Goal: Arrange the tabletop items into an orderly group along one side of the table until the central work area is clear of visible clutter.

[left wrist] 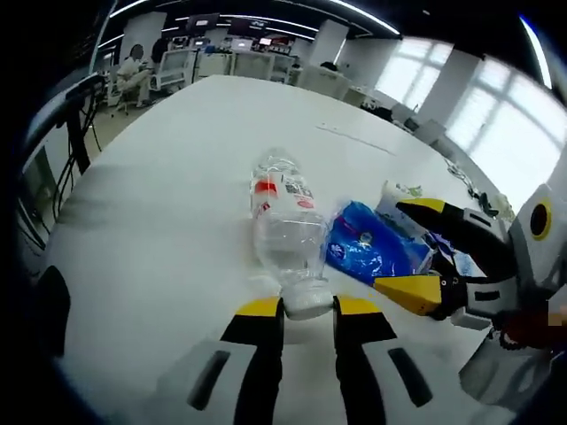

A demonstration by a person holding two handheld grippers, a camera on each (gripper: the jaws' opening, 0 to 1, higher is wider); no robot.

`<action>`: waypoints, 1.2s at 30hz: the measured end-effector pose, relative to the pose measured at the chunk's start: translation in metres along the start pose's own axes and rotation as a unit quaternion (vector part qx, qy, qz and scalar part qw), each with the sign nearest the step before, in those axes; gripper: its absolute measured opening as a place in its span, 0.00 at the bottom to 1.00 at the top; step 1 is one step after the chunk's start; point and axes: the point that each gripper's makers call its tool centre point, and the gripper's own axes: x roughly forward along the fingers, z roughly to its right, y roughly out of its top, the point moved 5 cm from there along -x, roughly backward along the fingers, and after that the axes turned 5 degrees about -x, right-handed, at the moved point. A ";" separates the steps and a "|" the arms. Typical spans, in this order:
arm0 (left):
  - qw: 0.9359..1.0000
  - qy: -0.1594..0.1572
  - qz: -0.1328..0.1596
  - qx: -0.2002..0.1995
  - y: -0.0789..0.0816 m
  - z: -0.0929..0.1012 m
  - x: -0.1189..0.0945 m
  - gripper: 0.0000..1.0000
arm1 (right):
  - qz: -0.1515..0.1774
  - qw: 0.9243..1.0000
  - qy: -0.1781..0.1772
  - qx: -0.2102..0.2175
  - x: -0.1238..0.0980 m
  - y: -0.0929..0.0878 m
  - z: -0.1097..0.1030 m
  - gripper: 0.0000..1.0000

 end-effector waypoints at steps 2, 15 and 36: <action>1.000 0.002 0.006 0.003 0.003 0.000 -0.002 0.17 | -0.001 0.999 0.008 -0.034 0.005 -0.001 -0.001 0.55; 1.000 0.007 0.011 -0.002 0.013 -0.002 -0.014 0.17 | 0.032 0.985 0.023 -0.170 0.040 0.004 -0.003 0.62; 1.000 0.008 -0.001 0.019 0.026 0.001 -0.029 0.17 | 0.083 0.942 0.058 -0.321 0.073 0.028 -0.020 0.46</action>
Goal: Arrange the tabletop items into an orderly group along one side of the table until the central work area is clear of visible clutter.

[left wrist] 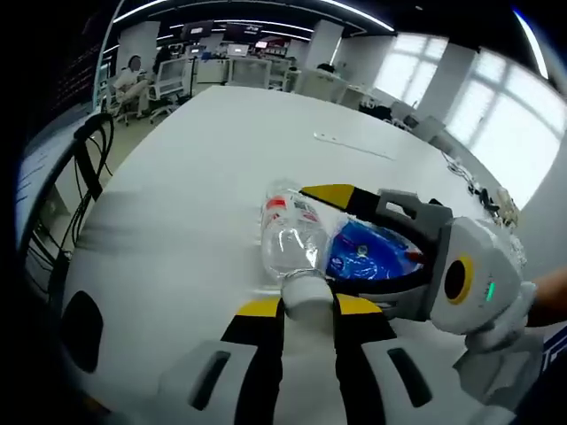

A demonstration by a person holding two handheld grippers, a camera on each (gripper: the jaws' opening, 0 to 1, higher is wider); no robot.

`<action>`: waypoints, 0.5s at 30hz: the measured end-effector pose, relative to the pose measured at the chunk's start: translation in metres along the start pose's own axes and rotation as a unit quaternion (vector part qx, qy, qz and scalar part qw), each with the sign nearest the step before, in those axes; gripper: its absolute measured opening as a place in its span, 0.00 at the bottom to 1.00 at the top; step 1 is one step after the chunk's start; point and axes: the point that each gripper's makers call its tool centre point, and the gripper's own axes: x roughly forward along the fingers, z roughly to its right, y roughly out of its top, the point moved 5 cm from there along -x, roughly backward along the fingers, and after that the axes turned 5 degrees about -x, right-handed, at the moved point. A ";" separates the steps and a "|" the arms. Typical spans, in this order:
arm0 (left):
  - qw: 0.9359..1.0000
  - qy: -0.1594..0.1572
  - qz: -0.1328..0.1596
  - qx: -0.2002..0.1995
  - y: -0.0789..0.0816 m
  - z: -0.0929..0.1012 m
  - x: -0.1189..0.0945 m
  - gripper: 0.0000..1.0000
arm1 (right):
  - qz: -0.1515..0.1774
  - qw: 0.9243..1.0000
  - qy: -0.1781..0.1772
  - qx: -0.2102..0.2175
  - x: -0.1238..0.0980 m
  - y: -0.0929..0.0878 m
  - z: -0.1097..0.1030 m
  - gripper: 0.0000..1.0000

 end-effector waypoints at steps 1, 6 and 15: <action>1.000 0.000 0.000 -0.001 0.001 0.000 -0.001 0.17 | 0.000 1.000 0.002 0.003 0.001 0.000 -0.001 0.45; 1.000 0.000 0.001 0.004 0.004 0.000 -0.004 0.17 | 0.004 1.000 -0.005 0.002 0.003 0.001 0.001 0.43; 1.000 0.002 0.019 0.008 0.034 0.004 -0.014 0.17 | 0.014 0.999 -0.047 -0.020 0.001 0.013 0.014 0.36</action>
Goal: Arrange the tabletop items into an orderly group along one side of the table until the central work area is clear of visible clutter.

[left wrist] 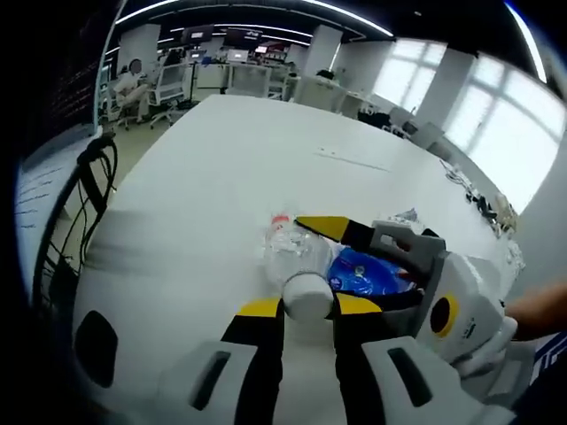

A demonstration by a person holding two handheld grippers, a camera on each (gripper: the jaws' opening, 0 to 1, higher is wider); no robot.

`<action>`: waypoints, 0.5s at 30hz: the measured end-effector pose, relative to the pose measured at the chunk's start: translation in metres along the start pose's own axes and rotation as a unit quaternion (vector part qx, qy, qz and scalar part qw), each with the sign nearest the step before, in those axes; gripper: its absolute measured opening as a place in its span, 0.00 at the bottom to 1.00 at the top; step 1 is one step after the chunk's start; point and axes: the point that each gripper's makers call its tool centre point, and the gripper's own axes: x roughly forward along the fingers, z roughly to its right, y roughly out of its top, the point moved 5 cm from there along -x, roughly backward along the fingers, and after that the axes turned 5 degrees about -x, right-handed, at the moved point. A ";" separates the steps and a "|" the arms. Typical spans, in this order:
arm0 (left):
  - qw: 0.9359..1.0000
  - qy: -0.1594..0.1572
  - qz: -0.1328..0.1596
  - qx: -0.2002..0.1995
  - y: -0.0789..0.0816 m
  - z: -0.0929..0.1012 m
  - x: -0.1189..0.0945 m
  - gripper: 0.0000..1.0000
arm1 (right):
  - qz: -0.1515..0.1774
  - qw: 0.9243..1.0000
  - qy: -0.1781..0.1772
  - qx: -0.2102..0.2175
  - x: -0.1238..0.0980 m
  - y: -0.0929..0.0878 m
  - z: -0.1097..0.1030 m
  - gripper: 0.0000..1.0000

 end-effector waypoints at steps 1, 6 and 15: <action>1.000 0.002 -0.002 0.002 0.004 0.000 0.000 0.17 | -0.003 1.000 -0.003 0.017 0.000 0.000 0.002 0.36; 1.000 0.003 -0.001 0.012 0.011 0.004 0.001 0.17 | -0.009 0.999 -0.017 0.049 -0.001 -0.002 0.011 0.35; 0.999 0.004 0.018 0.038 0.036 0.010 0.001 0.17 | -0.015 0.992 -0.034 0.120 -0.002 -0.003 0.026 0.34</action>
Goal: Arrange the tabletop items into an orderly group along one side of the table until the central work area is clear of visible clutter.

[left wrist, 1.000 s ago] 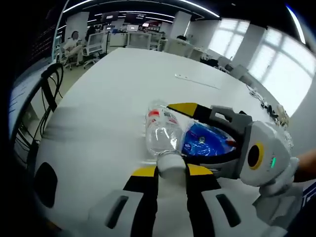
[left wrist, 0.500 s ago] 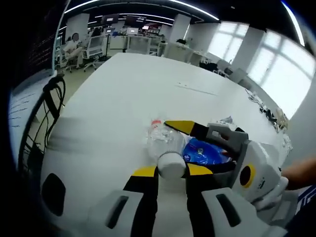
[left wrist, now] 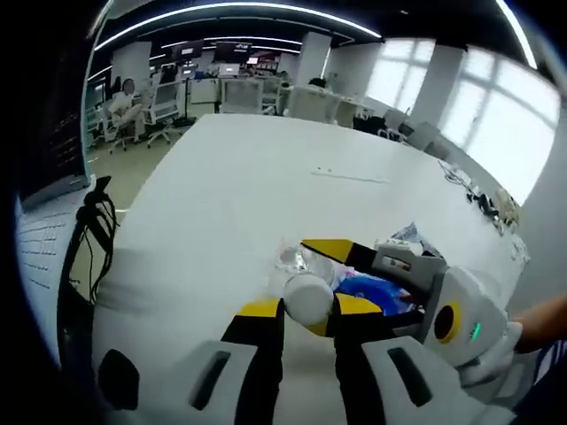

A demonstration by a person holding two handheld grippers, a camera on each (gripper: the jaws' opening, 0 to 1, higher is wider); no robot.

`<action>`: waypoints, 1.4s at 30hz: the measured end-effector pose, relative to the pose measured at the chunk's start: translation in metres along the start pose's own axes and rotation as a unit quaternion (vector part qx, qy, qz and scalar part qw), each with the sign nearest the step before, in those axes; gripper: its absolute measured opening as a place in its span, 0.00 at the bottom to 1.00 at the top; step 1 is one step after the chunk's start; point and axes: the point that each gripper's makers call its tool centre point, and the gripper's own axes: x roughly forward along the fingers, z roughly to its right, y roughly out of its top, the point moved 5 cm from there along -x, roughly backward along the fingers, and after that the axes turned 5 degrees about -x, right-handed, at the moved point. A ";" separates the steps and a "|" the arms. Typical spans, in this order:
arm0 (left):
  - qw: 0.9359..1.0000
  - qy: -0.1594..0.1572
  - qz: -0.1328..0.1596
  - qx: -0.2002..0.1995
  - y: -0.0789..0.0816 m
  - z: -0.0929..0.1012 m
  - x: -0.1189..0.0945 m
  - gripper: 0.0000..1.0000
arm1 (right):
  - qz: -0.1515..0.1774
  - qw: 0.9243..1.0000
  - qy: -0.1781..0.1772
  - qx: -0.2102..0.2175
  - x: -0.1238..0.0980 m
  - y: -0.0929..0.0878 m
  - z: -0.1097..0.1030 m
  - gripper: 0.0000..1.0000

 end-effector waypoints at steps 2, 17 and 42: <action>1.000 0.000 0.004 0.004 0.005 0.001 0.000 0.17 | -0.002 1.000 -0.005 0.027 -0.001 0.001 0.004 0.33; 0.999 -0.004 0.023 0.042 0.040 0.010 0.013 0.17 | -0.028 0.981 -0.058 0.184 0.002 0.000 0.024 0.33; 0.992 -0.031 0.024 0.121 0.078 0.040 0.056 0.17 | -0.109 0.877 -0.184 0.431 -0.003 -0.023 0.053 0.35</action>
